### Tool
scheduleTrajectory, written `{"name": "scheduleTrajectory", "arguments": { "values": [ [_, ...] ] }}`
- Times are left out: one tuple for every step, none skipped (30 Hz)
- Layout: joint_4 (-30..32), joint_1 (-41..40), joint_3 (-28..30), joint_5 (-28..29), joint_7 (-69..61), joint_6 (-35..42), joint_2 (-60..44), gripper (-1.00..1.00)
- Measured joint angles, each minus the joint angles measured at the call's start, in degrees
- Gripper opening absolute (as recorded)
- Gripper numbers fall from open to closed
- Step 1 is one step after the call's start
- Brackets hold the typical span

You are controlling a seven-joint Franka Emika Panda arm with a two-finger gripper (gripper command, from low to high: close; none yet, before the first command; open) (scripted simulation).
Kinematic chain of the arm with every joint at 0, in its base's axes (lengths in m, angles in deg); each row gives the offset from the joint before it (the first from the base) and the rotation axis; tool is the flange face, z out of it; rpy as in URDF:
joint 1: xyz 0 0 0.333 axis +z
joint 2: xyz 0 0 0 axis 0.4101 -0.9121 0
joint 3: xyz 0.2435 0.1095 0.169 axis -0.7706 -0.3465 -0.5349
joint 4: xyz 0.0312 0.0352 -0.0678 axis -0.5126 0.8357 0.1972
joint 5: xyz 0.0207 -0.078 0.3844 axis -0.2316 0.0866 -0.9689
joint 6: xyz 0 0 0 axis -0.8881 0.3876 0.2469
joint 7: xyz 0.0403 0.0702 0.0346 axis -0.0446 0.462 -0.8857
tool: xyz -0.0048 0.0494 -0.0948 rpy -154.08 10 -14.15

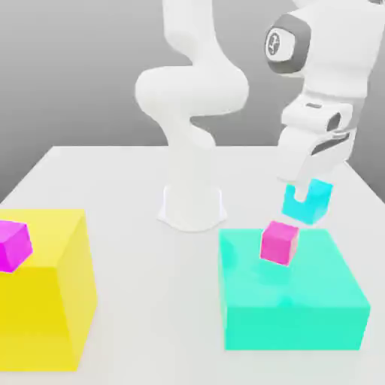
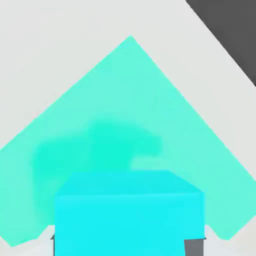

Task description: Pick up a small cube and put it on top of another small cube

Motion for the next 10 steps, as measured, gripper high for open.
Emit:
{"name": "scheduleTrajectory", "arguments": {
  "values": [
    [1.25, -0.02, 0.99, -1.5, 0.29, 0.56, 1.5, -1.0],
    [2.29, -0.14, 1.34, -2.45, 0.56, -0.18, 1.6, -1.0],
    [3.18, -0.26, 1.28, -3.01, 0.71, -1.8, 0.76, -1.0],
    [3.99, -0.41, 1.0, -3.37, 0.8, -3.87, -0.54, -1.0],
    [4.77, -0.55, 0.64, -3.6, 0.87, -6.16, -2.09, -1.0],
    [5.54, -0.67, 0.26, -3.75, 0.95, -8.57, -3.76, -1.0],
    [6.3, -0.78, -0.14, -3.84, 1.04, -11.09, -5.52, -1.0],
    [6.7, -0.88, -0.39, -3.91, 1.07, -12.4, -6.44, 1.0],
    [6.7, -0.88, -0.39, -3.91, 1.07, -12.4, -6.44, 1.0],
    [6.7, -0.88, -0.39, -3.92, 1.06, -12.39, -6.44, 1.0]
  ]
}}
